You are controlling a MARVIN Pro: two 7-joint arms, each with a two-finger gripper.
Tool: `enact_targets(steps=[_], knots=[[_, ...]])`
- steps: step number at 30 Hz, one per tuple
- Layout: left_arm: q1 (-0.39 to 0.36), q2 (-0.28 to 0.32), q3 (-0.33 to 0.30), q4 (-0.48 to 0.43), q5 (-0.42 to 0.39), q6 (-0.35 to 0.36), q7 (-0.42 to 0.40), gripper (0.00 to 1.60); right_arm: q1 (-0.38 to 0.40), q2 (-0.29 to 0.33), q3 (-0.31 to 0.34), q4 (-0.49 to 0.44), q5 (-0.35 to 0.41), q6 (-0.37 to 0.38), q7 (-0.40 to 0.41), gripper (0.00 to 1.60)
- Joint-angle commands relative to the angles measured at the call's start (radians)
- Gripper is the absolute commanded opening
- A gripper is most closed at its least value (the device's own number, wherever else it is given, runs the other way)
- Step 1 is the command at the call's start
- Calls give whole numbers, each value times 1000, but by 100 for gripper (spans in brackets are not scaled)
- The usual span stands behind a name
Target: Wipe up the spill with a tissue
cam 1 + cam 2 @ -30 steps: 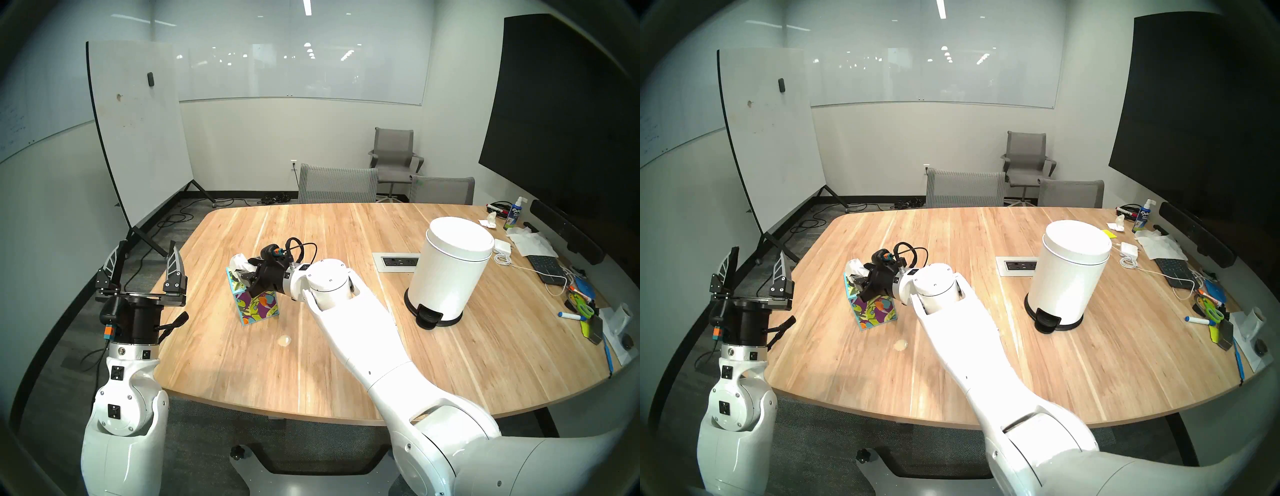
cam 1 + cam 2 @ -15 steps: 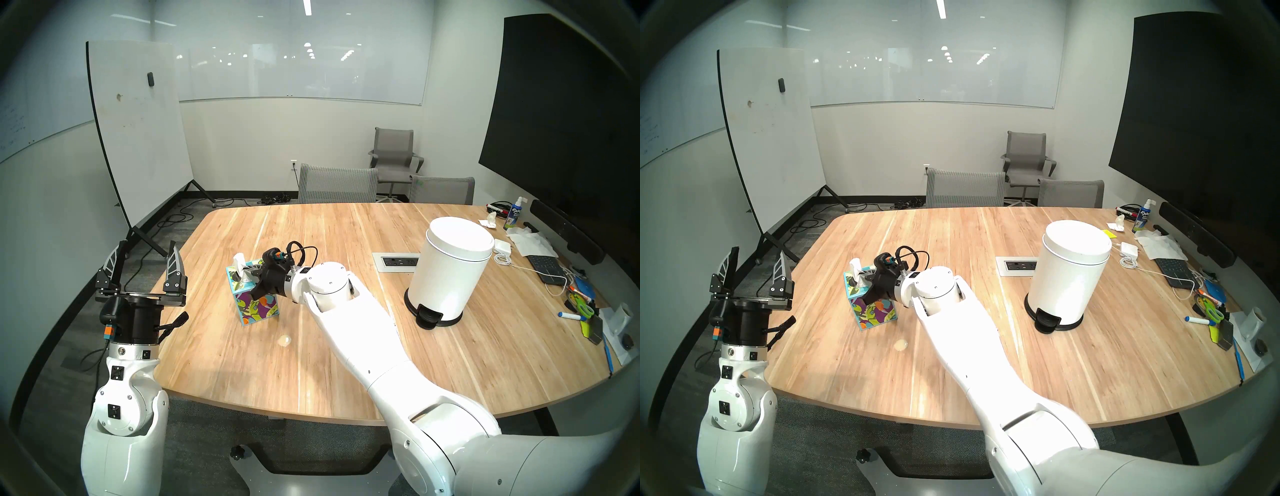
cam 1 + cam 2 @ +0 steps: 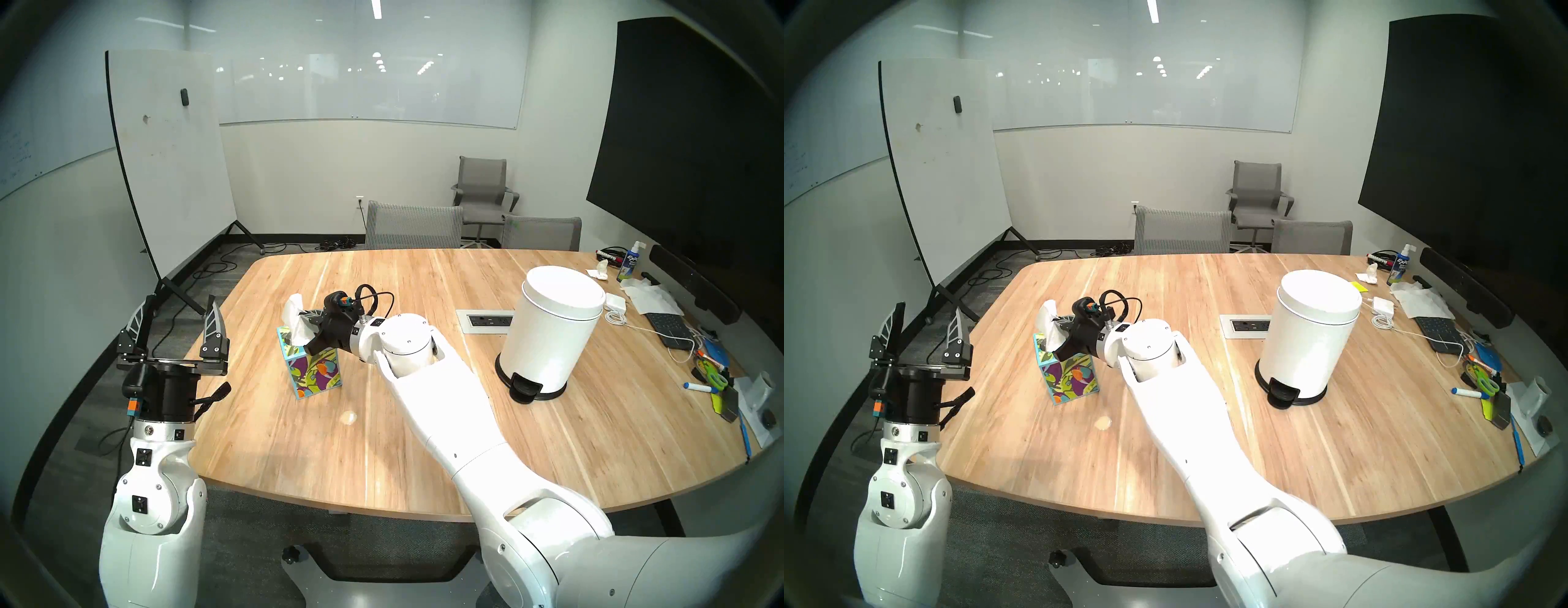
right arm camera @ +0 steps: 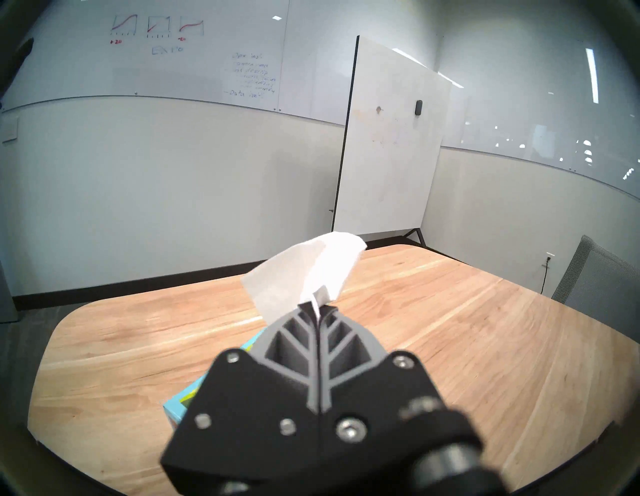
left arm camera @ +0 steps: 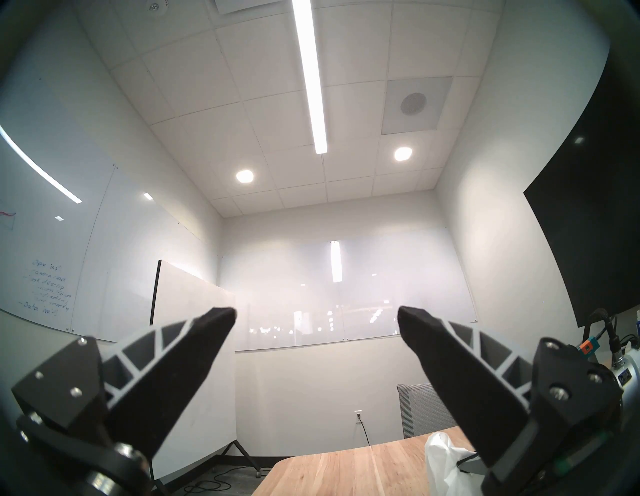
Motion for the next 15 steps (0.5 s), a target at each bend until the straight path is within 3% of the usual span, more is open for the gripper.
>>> enact_targets(steps=[1,15], knots=[[2,-2,-2,-16,0,-8,1,160,-25,3,-7,-110,-3,12,-1,0],[1,-1,-2,-16,0,-8,1,160,-141,55,-1,-286,5,33,-19,0]])
